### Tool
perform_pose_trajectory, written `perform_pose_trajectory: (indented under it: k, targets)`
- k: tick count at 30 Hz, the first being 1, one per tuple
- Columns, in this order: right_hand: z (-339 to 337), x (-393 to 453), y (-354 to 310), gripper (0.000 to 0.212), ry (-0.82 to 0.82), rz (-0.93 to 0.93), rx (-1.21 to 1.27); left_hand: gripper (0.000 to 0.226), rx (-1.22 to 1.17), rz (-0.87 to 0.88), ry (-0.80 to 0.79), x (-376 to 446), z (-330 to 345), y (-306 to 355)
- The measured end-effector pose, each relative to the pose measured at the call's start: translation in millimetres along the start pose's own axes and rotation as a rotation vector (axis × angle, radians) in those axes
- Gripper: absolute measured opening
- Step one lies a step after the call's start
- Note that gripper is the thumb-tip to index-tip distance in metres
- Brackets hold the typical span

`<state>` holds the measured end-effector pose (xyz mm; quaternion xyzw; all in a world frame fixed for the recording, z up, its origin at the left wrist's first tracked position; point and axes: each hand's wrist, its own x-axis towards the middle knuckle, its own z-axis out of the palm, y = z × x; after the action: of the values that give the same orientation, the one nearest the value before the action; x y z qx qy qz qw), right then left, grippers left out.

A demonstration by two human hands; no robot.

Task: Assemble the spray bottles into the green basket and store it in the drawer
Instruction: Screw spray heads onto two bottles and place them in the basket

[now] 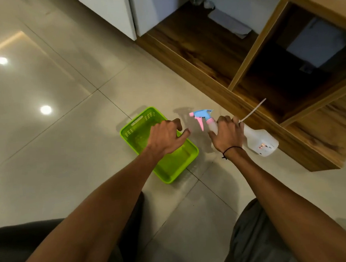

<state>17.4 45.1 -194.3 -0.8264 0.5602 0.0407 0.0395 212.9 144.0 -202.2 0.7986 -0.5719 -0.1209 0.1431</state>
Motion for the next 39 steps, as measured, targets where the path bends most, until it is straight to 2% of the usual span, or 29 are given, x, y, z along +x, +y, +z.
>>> perform_pose_trajectory:
  k: [4,8,11,14,19,25,29,32,36,39]
  targets:
    - [-20,3,-43,0.041,0.101,-0.117,0.209,0.057,-0.163,-0.071,0.055,-7,-28,-22]
    - [-39,3,-91,0.034,0.220,-0.306,0.279,0.054,-0.358,-0.028,0.299,-14,-58,-50]
    - [-50,3,-125,0.034,0.274,-0.378,0.373,0.047,-0.519,0.037,0.469,-15,-78,-66]
    - [-53,0,-155,0.034,0.290,-0.435,0.438,0.046,-0.581,0.017,0.557,-13,-91,-75]
    - [-34,-3,-186,0.028,0.177,-0.423,0.538,0.029,-0.455,-0.032,0.521,-17,-93,-85]
    - [-7,-2,-203,0.027,0.121,-0.288,0.599,0.033,-0.299,0.048,0.320,-25,-81,-97]
    - [10,5,-200,0.024,0.072,-0.244,0.562,0.036,-0.183,0.011,0.196,-18,-71,-100]
    - [19,11,-195,0.029,0.037,-0.265,0.533,0.035,-0.182,-0.037,0.143,-15,-63,-99]
    - [21,15,-192,0.031,0.025,-0.238,0.566,0.041,-0.196,-0.058,0.142,-11,-60,-96]
    - [19,18,-189,0.029,0.006,-0.246,0.579,0.054,-0.217,-0.115,0.190,-10,-61,-92]
